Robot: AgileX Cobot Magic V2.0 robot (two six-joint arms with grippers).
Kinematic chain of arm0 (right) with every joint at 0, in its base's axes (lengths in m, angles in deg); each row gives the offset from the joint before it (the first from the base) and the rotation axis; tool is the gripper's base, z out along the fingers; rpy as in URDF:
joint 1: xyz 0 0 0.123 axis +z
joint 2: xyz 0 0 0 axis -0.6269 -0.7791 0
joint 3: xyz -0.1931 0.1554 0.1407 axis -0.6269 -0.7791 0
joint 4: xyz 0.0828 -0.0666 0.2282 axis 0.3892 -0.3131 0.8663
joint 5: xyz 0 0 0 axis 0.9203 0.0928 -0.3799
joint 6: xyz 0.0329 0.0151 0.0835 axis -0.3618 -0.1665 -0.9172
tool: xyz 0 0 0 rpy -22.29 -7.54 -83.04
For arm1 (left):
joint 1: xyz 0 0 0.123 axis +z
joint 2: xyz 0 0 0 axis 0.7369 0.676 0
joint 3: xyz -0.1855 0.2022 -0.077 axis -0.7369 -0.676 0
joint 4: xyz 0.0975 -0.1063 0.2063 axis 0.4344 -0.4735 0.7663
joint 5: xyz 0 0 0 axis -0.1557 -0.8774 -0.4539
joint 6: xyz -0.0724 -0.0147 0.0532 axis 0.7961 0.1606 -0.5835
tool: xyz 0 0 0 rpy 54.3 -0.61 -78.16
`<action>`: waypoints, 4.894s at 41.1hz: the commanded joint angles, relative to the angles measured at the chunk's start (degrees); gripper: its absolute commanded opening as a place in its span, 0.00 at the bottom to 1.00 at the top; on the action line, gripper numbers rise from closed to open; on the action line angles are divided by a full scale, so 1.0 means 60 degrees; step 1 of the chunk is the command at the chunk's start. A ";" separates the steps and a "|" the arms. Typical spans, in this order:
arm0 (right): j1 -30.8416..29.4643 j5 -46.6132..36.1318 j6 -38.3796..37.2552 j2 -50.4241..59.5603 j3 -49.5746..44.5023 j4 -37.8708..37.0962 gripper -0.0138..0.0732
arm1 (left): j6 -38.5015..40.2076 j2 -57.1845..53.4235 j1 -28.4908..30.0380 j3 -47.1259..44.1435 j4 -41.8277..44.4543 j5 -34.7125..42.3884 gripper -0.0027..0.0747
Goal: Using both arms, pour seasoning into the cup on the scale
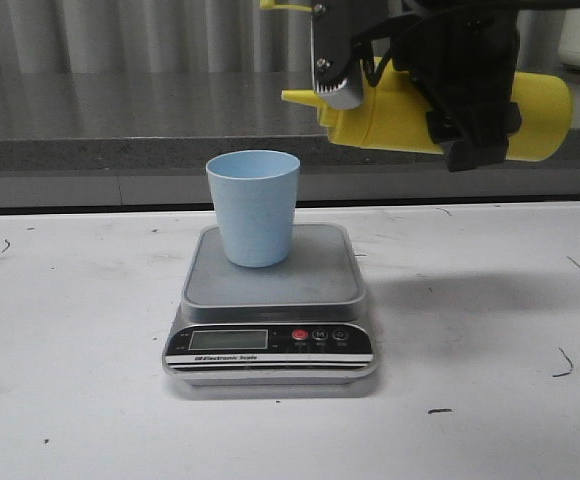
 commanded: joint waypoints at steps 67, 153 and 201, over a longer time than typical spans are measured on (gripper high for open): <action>-0.0015 0.0181 -0.1522 -0.0076 0.1347 -0.2165 0.50 | 0.0104 0.0093 -0.0048 0.0227 -0.0007 0.0699 0.56; -0.3453 -1.7833 -0.3142 -0.0111 -0.6367 0.7990 0.50 | 0.0104 0.0093 -0.0048 0.0227 -0.0007 0.0699 0.56; -0.3453 -1.2521 -0.3792 0.0993 -0.5790 0.7989 0.86 | 0.0104 0.0093 -0.0048 0.0227 -0.0007 0.0699 0.56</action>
